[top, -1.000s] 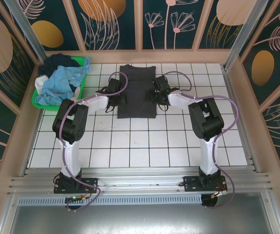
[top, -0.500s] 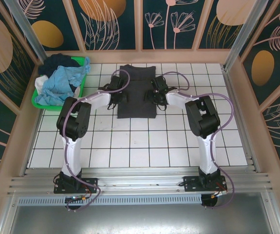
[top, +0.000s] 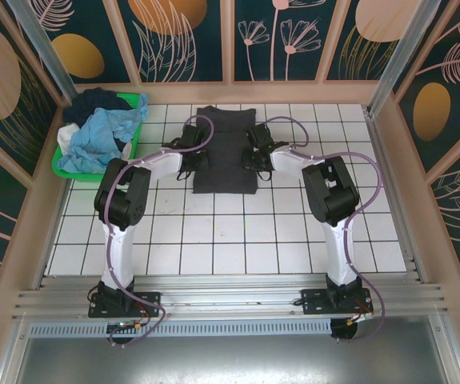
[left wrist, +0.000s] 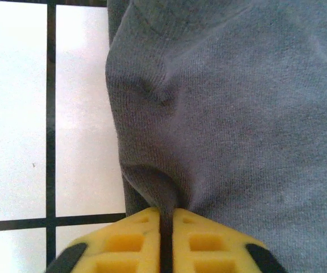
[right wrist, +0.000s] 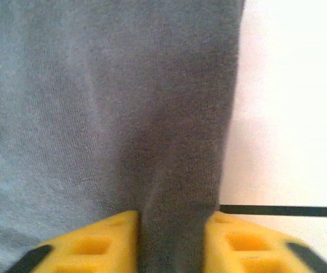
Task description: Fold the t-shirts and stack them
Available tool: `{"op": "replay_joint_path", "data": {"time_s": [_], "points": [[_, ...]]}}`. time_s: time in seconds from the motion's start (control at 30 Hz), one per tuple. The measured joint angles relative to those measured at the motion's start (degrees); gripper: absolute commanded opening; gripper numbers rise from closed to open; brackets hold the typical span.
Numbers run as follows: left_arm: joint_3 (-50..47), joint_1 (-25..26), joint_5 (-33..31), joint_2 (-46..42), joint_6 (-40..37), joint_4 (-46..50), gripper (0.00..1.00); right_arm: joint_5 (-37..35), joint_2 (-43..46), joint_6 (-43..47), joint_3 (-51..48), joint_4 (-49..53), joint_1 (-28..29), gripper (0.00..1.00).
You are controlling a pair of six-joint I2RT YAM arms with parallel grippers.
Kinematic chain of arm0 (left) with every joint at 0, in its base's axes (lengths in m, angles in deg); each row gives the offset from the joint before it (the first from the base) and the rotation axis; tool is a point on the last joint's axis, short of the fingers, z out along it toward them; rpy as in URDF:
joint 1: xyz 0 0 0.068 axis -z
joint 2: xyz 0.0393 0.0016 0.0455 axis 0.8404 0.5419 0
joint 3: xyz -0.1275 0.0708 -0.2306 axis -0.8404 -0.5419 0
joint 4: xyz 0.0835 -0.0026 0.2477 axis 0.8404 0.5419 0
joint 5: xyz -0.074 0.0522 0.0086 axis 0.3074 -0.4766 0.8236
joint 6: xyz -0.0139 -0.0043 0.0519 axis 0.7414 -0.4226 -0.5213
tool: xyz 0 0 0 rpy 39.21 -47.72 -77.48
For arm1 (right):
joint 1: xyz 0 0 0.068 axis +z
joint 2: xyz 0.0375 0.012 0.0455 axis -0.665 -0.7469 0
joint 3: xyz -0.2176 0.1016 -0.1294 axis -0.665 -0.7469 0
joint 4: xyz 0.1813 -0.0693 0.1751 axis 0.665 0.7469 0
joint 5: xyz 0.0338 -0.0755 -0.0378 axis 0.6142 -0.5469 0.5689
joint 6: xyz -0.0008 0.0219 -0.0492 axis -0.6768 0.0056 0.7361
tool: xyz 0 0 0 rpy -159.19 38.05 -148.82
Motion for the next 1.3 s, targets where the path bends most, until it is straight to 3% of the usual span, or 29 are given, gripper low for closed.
{"op": "replay_joint_path", "data": {"time_s": [0.13, 0.97, 1.13, 1.3], "points": [[-1.9, 0.0, 0.0, -3.1, 0.0, -0.1, 0.03, 0.2, 0.7, -0.4, -1.2, -1.0, 0.2, 0.0], [-16.5, 0.1, 4.4, -15.3, 2.0, -3.3, 0.0, 2.1, 15.5, -1.1, -16.7, -4.7, 2.7, 0.0], [-20.9, 0.1, 5.9, -18.1, 3.4, -6.0, 0.11, 3.0, 17.7, -1.1, -18.9, -6.2, 2.7, 0.0], [-27.9, 0.1, 8.2, -21.3, 5.6, -9.7, 0.15, 5.7, 18.6, -1.6, -23.2, -8.8, 2.7, 0.0]]}}
